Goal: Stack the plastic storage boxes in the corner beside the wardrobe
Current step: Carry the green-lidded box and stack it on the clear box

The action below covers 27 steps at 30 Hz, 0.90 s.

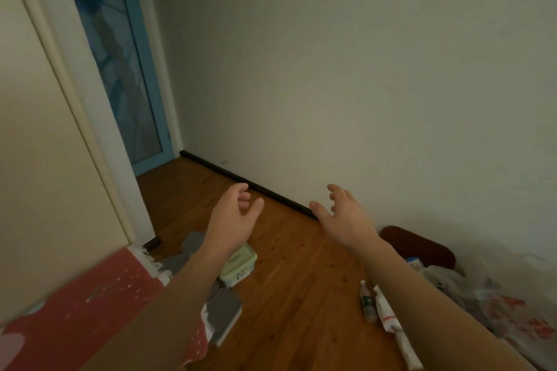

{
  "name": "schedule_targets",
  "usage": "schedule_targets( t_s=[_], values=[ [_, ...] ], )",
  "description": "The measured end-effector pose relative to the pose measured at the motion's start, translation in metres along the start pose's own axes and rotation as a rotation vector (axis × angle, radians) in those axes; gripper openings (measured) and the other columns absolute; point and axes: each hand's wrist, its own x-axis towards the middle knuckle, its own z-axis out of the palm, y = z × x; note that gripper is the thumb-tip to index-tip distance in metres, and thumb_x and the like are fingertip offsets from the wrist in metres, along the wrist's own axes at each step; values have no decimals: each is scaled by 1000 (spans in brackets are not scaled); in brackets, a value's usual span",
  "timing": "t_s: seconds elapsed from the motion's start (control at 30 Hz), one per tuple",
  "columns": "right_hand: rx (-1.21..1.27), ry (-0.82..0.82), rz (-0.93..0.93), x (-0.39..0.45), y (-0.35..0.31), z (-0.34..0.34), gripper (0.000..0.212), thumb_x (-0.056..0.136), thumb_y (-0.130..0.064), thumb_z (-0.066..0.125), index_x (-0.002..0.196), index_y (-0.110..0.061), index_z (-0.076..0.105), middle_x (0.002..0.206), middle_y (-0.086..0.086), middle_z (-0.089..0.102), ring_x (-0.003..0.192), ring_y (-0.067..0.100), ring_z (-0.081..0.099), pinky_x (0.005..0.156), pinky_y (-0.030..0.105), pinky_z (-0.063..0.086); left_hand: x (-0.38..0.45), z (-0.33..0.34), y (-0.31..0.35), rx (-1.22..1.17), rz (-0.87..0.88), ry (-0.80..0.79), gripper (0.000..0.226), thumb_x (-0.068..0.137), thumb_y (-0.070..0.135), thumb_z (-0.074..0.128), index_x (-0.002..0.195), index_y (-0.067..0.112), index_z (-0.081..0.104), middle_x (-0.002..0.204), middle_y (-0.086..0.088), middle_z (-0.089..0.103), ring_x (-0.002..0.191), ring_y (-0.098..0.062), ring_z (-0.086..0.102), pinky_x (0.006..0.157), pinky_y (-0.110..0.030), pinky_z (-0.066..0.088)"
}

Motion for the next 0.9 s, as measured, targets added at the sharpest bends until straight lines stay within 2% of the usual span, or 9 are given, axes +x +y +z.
schedule_targets(
  t_s=[0.3,0.5,0.7,0.9],
  values=[
    [18,-63,-49,91,28,35,73,91,-65,45,149,-22,30,146,5,45,122,22,55,97,41,51,66,26,-34,20,-64,78,46,93,39,62,134,25,47,113,12,57,99,1,55,79,-16,42],
    [0,-139,-89,160,30,78,75,90,-67,45,149,-24,30,146,3,45,122,21,54,96,38,51,127,40,-77,38,-97,94,48,93,43,60,135,23,47,113,12,56,100,-1,55,76,-16,42],
    [-45,-185,-125,238,17,113,74,90,-67,44,149,-24,30,144,3,47,121,21,55,97,40,51,194,44,-110,36,-159,105,49,92,46,60,135,25,47,117,12,55,103,-2,54,77,-16,41],
    [-20,-237,-156,303,2,150,77,89,-68,45,150,-23,30,143,4,49,122,22,54,99,42,49,255,36,-135,21,-222,108,51,91,46,61,136,26,46,119,12,53,105,-2,53,86,-23,45]
  ],
)
